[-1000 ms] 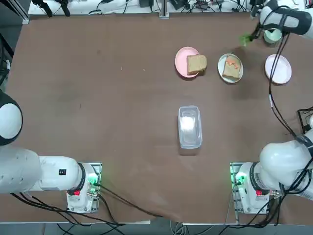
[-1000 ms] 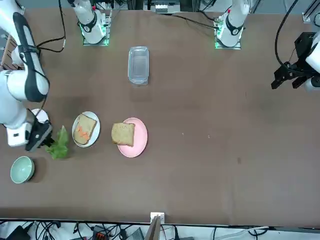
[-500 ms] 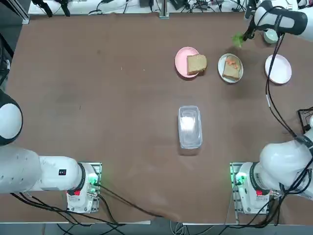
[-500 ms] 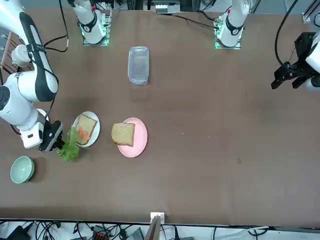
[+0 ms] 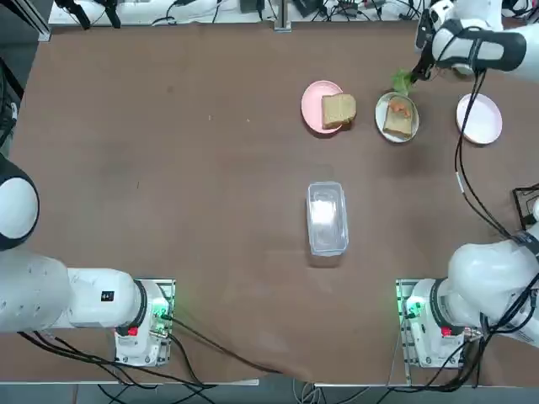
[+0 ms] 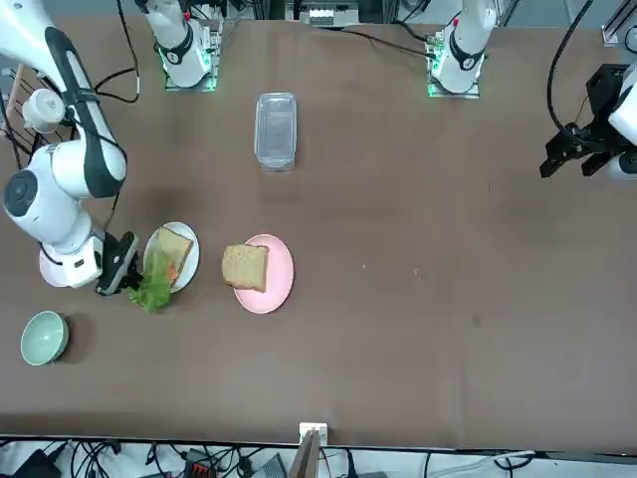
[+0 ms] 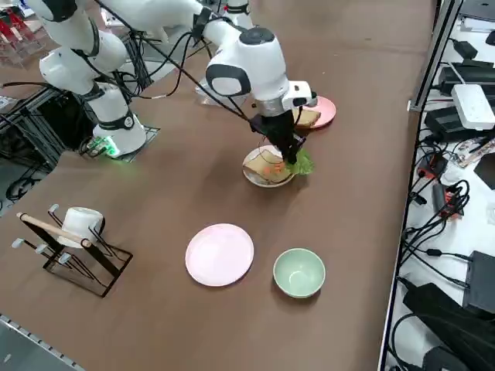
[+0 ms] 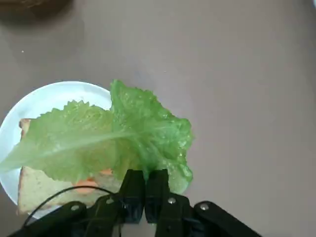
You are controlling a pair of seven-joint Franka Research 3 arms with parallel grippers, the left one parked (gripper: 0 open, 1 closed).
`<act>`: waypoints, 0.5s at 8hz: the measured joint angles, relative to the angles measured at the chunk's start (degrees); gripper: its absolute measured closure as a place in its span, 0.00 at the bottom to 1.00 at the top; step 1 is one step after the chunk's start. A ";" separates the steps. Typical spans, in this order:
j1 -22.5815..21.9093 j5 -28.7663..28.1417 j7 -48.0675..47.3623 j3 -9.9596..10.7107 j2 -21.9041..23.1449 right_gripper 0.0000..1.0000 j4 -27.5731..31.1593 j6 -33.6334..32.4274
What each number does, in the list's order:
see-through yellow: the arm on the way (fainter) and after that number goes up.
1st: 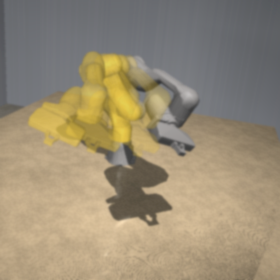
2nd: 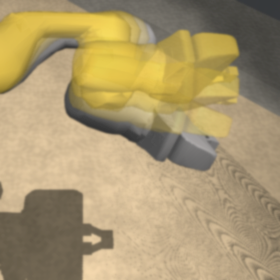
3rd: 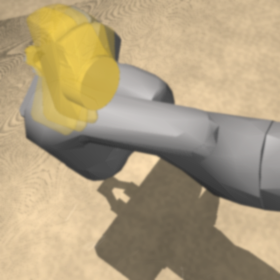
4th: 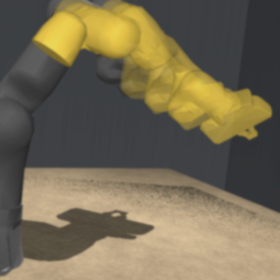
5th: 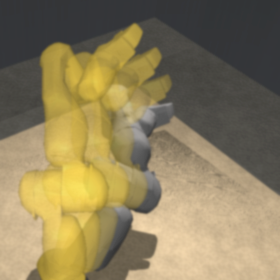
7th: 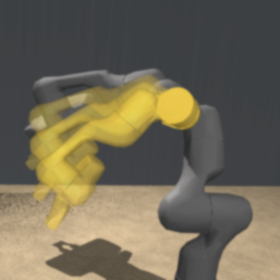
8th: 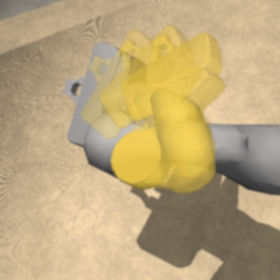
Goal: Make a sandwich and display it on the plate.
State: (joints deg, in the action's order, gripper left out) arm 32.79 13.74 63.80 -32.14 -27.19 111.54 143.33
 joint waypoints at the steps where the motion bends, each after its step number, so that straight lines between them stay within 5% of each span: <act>1: 1.40 0.00 0.21 -1.04 0.43 0.95 1.77 0.77; 4: 2.42 0.00 1.11 -1.62 3.62 0.95 6.25 0.89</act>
State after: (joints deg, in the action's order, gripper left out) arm 35.21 13.75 64.90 -33.76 -23.57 117.78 144.22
